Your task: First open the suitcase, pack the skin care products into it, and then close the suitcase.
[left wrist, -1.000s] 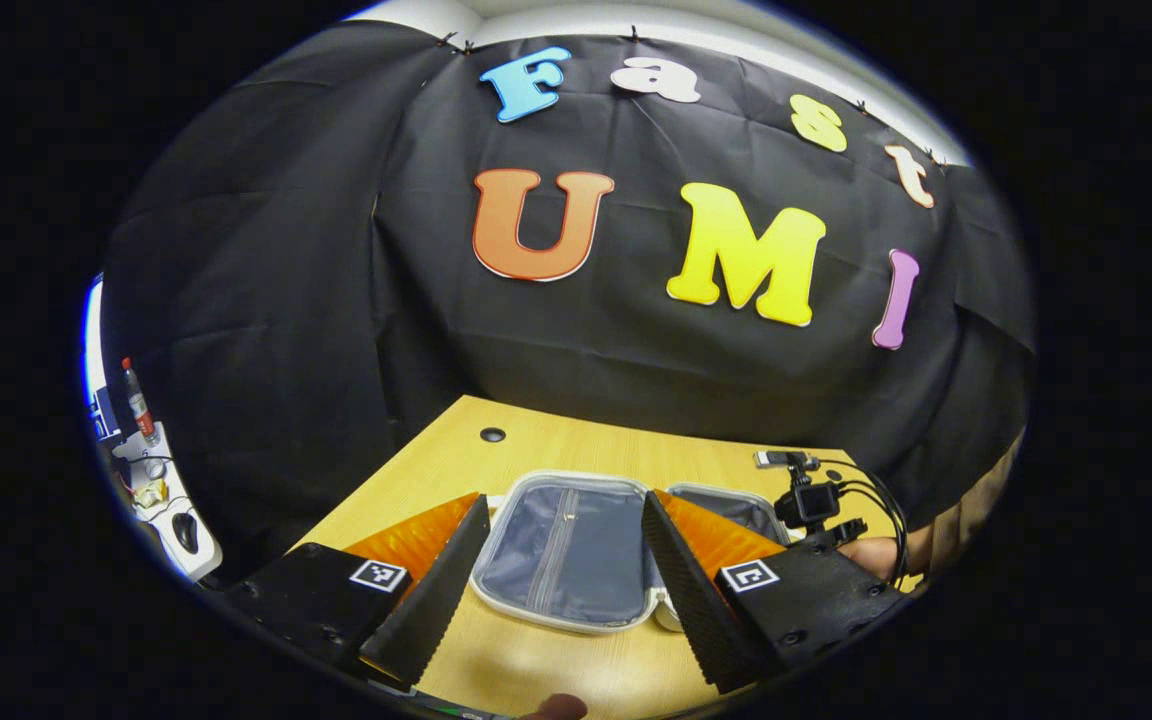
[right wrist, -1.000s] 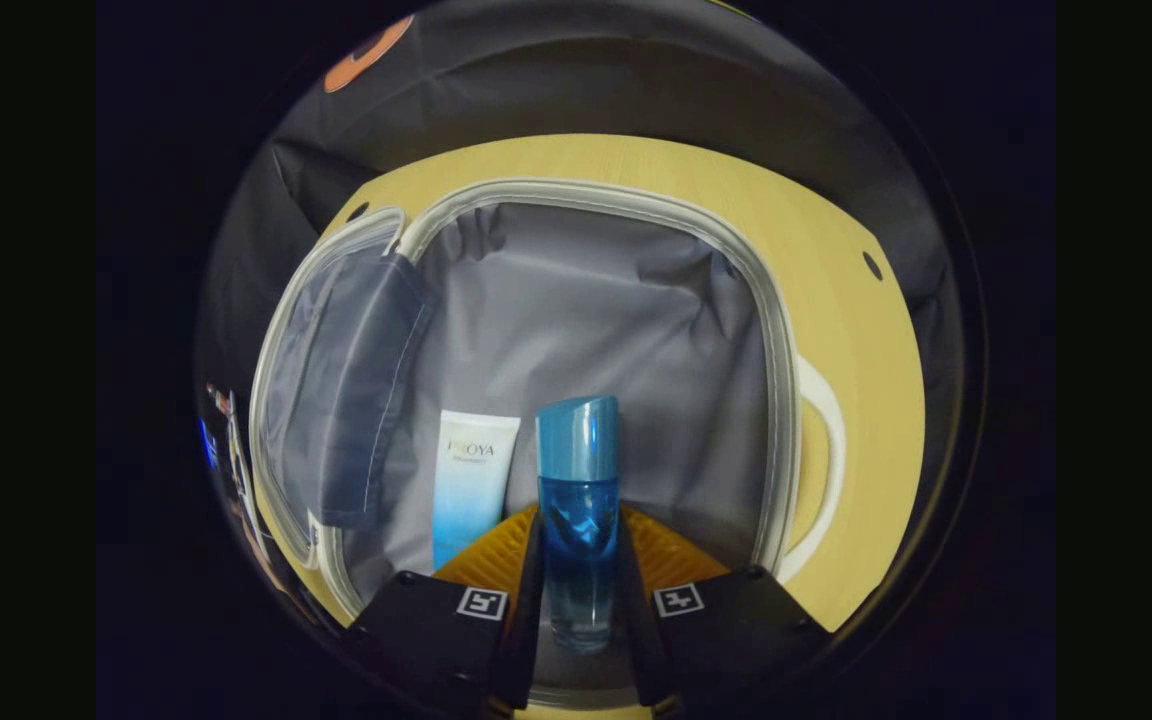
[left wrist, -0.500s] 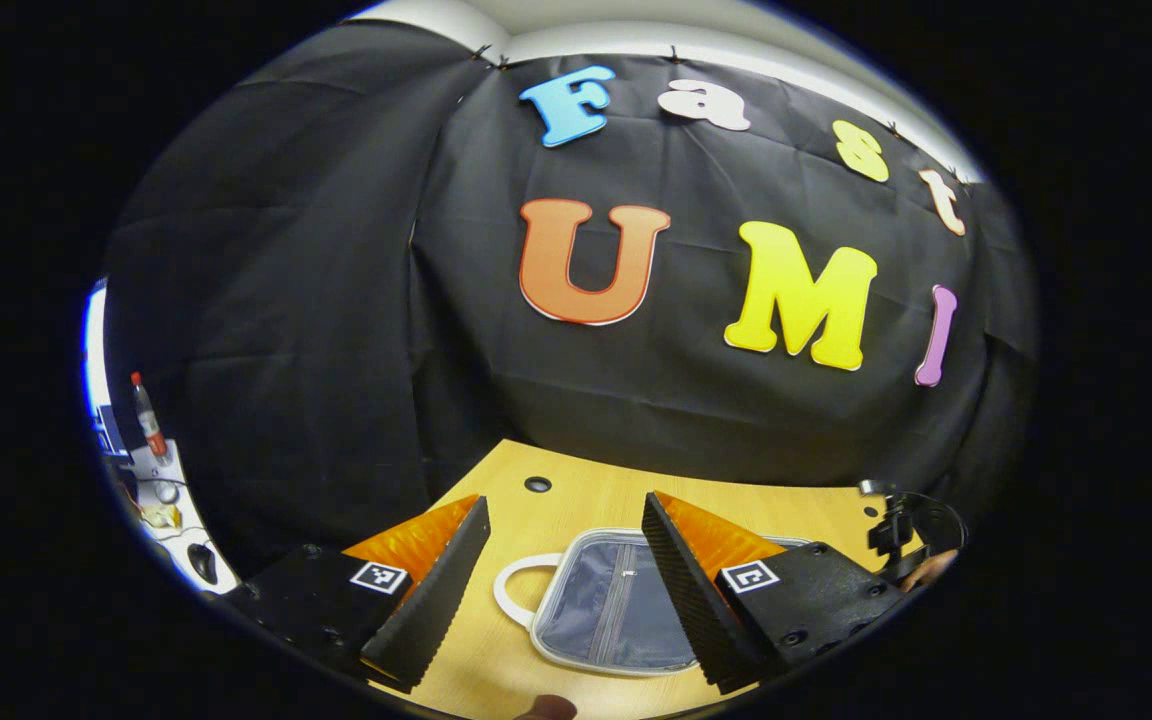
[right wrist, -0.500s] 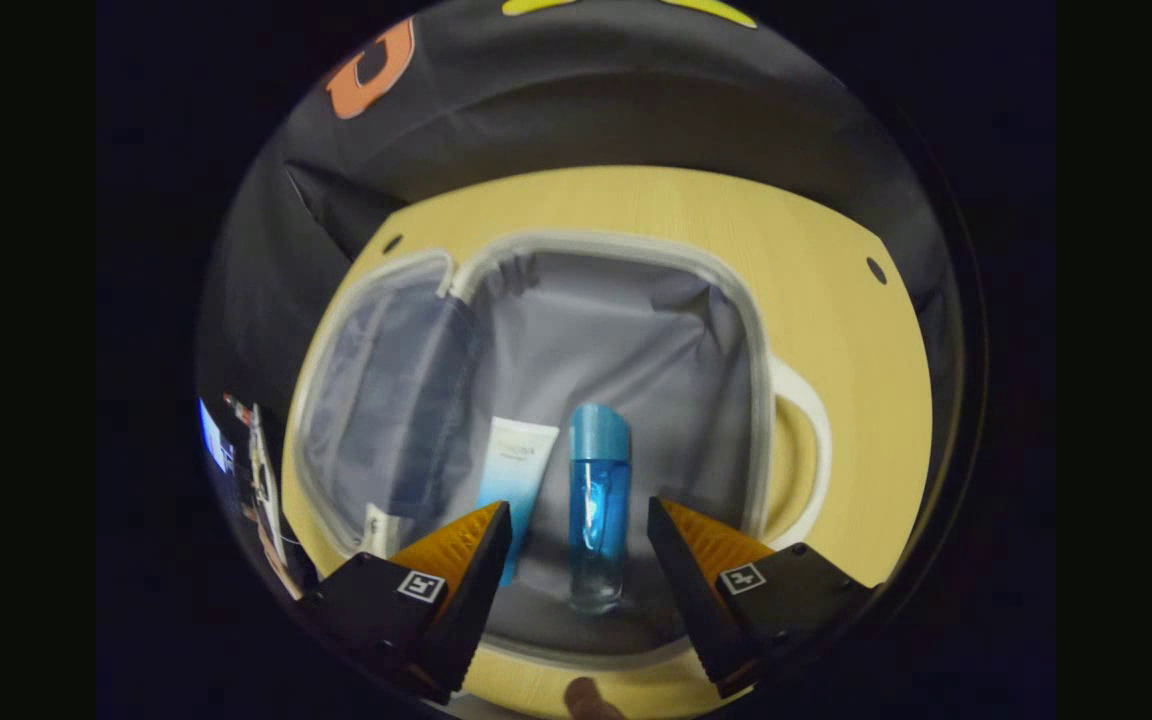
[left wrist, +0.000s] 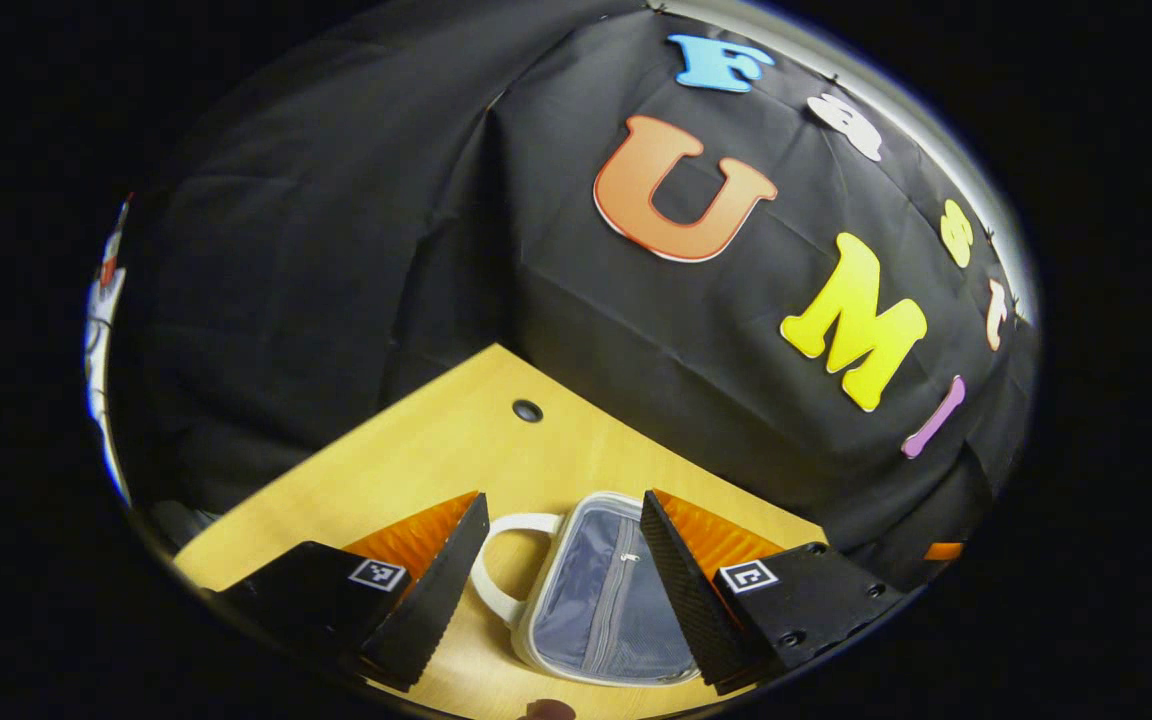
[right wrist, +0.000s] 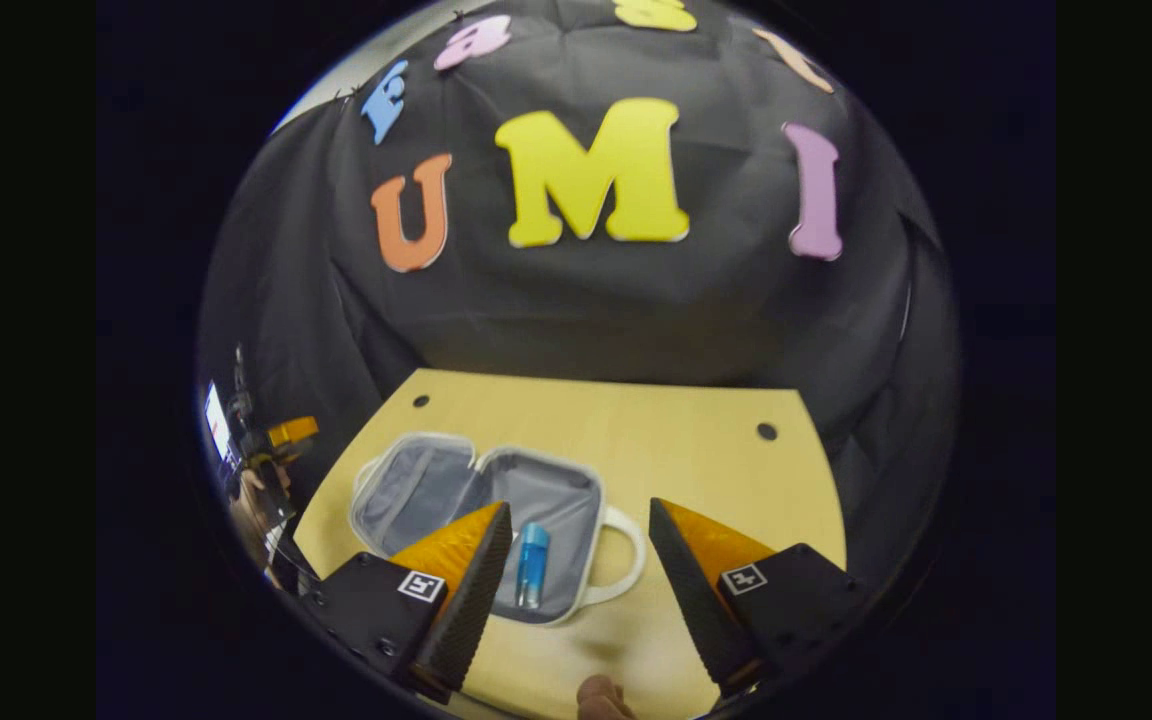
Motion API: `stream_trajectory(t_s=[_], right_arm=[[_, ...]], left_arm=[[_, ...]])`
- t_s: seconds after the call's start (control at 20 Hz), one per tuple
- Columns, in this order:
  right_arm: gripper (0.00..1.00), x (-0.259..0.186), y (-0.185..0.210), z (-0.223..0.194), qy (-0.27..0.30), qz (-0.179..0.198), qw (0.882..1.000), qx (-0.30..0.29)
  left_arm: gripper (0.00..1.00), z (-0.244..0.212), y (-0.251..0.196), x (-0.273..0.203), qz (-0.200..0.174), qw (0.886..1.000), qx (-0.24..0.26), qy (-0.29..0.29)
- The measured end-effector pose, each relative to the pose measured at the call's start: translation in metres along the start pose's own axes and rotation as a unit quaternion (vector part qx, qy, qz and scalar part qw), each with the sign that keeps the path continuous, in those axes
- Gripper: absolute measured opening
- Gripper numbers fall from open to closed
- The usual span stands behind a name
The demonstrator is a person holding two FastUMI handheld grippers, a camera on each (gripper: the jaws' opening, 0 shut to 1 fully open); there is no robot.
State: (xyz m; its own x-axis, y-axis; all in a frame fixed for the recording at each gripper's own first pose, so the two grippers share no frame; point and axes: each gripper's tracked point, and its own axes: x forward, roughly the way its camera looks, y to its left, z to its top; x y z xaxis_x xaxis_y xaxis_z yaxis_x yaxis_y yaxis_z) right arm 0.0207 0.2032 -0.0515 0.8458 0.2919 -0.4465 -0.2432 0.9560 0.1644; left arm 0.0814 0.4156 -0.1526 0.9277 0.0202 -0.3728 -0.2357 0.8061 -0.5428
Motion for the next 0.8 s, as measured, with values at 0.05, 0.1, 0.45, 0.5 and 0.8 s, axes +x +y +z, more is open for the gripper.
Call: stream_trajectory(t_s=[0.05,0.1,0.45,0.5,0.8], right_arm=[[0.81,-0.016,-0.011,0.014,-0.019,-0.013,1.0,0.006],[0.81,-0.033,-0.022,0.029,-0.038,-0.026,0.999,0.014],[0.81,-0.129,-0.096,0.075,-0.143,-0.13,0.981,0.029],[0.81,-0.131,-0.102,0.071,-0.14,-0.139,0.98,0.031],[0.82,-0.143,-0.121,0.039,-0.105,-0.171,0.978,0.057]], left_arm=[[0.98,-0.011,0.013,0.011,0.003,1.0,-0.02,0.018],[0.98,-0.023,0.023,0.02,0.01,0.999,-0.041,0.032],[0.97,-0.073,0.069,0.05,0.04,0.974,-0.202,0.09],[0.96,-0.085,0.077,0.054,0.044,0.972,-0.205,0.104],[0.6,-0.097,0.057,0.066,-0.021,0.958,-0.253,0.134]])
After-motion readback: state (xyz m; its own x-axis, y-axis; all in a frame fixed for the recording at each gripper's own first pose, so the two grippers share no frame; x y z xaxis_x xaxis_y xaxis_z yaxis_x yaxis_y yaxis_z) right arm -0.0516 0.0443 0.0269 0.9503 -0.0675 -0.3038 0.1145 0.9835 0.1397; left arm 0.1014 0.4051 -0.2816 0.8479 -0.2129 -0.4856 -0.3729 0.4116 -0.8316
